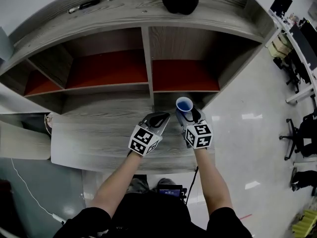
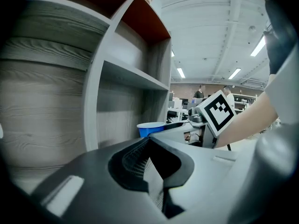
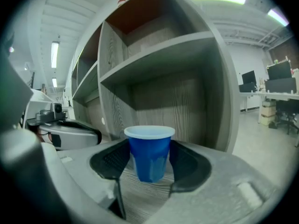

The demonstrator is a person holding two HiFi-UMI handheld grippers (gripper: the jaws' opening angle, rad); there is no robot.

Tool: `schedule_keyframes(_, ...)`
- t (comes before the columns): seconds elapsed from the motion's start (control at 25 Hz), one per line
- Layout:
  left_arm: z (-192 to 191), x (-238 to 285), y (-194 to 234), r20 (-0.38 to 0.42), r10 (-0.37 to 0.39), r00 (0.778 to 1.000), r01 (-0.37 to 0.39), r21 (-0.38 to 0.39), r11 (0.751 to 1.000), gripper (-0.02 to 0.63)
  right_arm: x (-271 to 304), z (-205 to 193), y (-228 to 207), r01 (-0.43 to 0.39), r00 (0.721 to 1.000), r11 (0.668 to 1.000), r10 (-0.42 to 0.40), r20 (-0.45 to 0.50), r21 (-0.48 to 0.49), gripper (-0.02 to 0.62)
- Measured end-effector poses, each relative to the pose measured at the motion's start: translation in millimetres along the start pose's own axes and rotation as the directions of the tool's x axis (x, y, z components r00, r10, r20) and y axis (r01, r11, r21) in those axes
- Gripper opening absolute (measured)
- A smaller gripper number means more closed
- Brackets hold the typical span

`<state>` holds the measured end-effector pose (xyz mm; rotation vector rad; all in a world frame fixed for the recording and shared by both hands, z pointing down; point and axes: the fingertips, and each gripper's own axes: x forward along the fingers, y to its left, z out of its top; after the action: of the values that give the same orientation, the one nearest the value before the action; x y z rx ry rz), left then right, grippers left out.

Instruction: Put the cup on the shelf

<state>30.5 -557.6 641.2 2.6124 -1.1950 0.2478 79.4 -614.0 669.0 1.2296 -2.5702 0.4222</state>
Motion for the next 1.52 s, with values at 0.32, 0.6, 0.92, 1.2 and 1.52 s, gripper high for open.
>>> schedule_keyframes(0.32, -8, 20, 16, 0.028, 0.021, 0.999, -0.02, -0.028, 0.999, 0.002, 37, -15, -14, 0.018, 1.0, 0.999, -0.018, -0.004, -0.035, 0.265)
schedule_keyframes(0.6, -19, 22, 22, 0.031, 0.022, 0.999, -0.021, -0.024, 0.999, 0.002, 67, -33, -21, 0.027, 0.999, 0.997, -0.029, -0.025, -0.072, 0.265)
schedule_keyframes(0.92, -28, 16, 20, 0.02, 0.012, 1.0, -0.012, -0.004, 1.0, 0.002, 87, -38, -23, 0.041, 0.999, 0.994, -0.044, -0.024, -0.105, 0.265)
schedule_keyframes(1.2, -29, 7, 21, 0.017, 0.02, 1.0, -0.02, -0.006, 1.0, 0.002, 95, -45, -22, 0.046, 0.995, 0.992, -0.056, -0.077, -0.118, 0.265)
schedule_keyframes(1.52, -26, 4, 20, 0.025, 0.029, 0.999, -0.028, -0.033, 0.999, 0.002, 90, -56, -25, 0.057, 0.99, 0.991, -0.072, -0.125, -0.121, 0.265)
